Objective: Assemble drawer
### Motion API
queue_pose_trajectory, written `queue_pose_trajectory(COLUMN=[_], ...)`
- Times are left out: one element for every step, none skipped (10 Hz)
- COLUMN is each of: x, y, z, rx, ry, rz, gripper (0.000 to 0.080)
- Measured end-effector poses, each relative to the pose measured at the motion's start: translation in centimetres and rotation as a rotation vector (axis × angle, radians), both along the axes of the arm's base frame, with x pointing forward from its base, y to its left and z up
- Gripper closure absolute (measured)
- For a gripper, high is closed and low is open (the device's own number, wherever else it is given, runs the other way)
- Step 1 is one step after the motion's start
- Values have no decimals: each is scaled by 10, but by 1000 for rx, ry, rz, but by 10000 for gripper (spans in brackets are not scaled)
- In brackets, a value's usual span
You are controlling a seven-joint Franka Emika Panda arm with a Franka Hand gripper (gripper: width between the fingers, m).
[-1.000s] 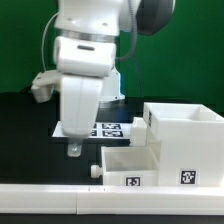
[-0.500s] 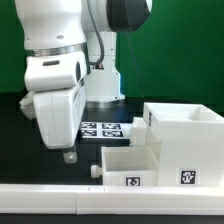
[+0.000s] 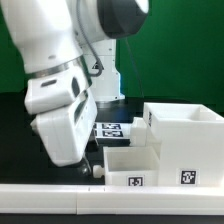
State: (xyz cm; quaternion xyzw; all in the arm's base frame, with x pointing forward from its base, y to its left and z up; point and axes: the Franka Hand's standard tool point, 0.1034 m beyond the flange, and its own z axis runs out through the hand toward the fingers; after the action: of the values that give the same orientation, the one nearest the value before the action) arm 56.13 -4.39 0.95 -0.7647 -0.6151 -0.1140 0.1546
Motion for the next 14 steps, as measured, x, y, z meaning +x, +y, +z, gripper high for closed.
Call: queue_pose_trajectory(x=[3, 6, 8, 6, 1, 1, 1, 0, 0, 1, 4, 1, -1, -1], y=[11, 20, 24, 24, 21, 21, 21, 21, 21, 24, 37, 54, 68, 70], z=[3, 8, 12, 14, 11, 10, 10, 10, 10, 12, 19, 21, 21, 21], rx=[-2, 4, 4, 1, 0, 0, 0, 1, 1, -1, -2, 3, 0, -19], ry=[11, 14, 15, 16, 24, 26, 27, 27, 28, 32, 30, 35, 32, 16], rz=[-24, -38, -47, -50, -54, -56, -56, -56, -57, -69, -72, -83, -115, -163], gripper=[151, 151, 151, 151, 151, 151, 151, 151, 151, 151, 151, 151, 151, 151])
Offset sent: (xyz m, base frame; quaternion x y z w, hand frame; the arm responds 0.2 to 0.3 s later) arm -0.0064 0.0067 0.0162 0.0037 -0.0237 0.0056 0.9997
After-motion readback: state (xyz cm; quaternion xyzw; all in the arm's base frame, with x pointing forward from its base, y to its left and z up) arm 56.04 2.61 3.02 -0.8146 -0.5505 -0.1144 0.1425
